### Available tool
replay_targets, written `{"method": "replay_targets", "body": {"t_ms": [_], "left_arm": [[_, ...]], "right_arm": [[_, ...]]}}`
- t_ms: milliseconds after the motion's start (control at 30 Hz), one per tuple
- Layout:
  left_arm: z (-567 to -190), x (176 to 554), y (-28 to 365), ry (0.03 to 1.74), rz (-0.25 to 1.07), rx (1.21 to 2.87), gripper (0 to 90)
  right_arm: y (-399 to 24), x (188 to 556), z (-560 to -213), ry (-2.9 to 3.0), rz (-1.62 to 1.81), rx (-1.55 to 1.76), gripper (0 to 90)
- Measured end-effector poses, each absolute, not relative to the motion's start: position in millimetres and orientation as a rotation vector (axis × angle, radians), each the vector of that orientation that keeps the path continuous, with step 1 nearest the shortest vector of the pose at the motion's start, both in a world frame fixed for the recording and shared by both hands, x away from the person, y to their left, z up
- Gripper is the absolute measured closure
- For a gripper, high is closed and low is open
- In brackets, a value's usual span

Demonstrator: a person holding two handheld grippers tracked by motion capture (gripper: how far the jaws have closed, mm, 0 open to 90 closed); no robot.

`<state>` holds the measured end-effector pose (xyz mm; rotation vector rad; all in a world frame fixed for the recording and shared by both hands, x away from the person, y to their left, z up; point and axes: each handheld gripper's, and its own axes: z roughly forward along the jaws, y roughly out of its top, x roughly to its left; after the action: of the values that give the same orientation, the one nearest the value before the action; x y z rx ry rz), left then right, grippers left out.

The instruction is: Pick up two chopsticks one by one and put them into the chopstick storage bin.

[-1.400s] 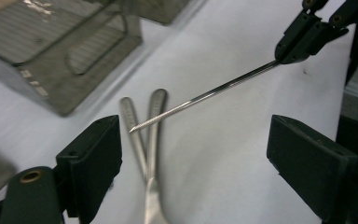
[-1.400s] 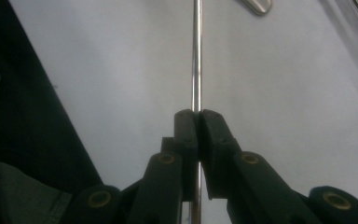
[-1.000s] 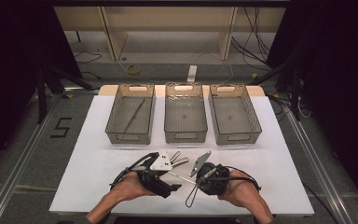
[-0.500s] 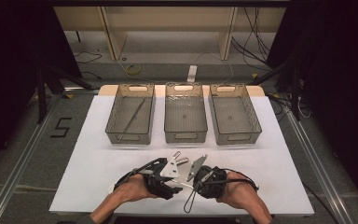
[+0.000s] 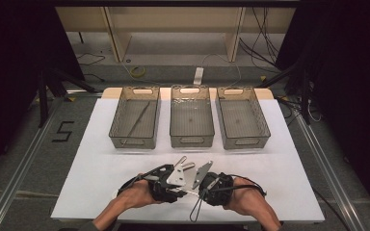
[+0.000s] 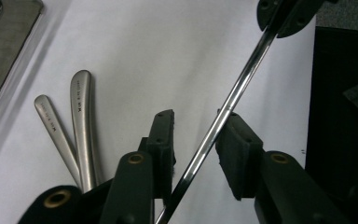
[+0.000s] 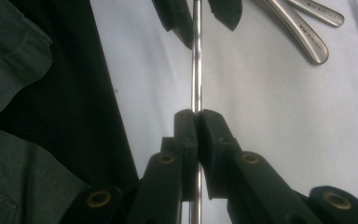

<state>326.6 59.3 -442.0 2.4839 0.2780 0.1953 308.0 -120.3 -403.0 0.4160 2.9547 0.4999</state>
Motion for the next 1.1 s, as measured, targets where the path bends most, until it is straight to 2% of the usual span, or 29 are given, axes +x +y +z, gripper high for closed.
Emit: {"method": "replay_targets", "body": {"t_ms": [233, 367, 400, 433, 500, 567, 800, 1100], "left_arm": [[-442.1, 326.5, 60.4, 0.234, 0.155, 2.521, 73.6], [-443.2, 323.8, 58.7, 0.195, 0.125, 2.541, 79.7], [-443.1, 322.2, 57.9, 0.182, 0.110, 2.543, 82.3], [-442.7, 321.1, 57.0, 0.183, 0.110, 2.545, 84.7], [-442.2, 321.5, 56.9, 0.191, 0.119, 2.557, 85.0], [-441.8, 323.6, 59.0, 0.225, 0.130, 2.553, 85.1], [-437.6, 331.9, 66.7, 0.349, 0.179, 2.529, 85.1], [-431.6, 345.7, 83.3, 0.555, 0.263, 2.464, 85.2]], "right_arm": [[-123.1, 310.0, -404.2, 2.973, 0.525, 0.381, 85.1], [-127.6, 315.1, -403.8, 2.950, 0.556, 0.419, 80.9], [-129.4, 316.9, -403.6, 2.941, 0.566, 0.434, 78.2], [-131.6, 319.3, -402.9, 2.920, 0.566, 0.458, 71.4], [-136.4, 322.6, -400.4, 2.914, 0.575, 0.497, 66.0], [-139.2, 322.8, -395.5, 2.889, 0.625, 0.568, 56.3], [-145.4, 327.4, -389.7, 2.780, 0.745, 0.667, 41.0], [-157.2, 330.6, -388.5, 2.641, 0.880, 0.792, 32.7]]}}
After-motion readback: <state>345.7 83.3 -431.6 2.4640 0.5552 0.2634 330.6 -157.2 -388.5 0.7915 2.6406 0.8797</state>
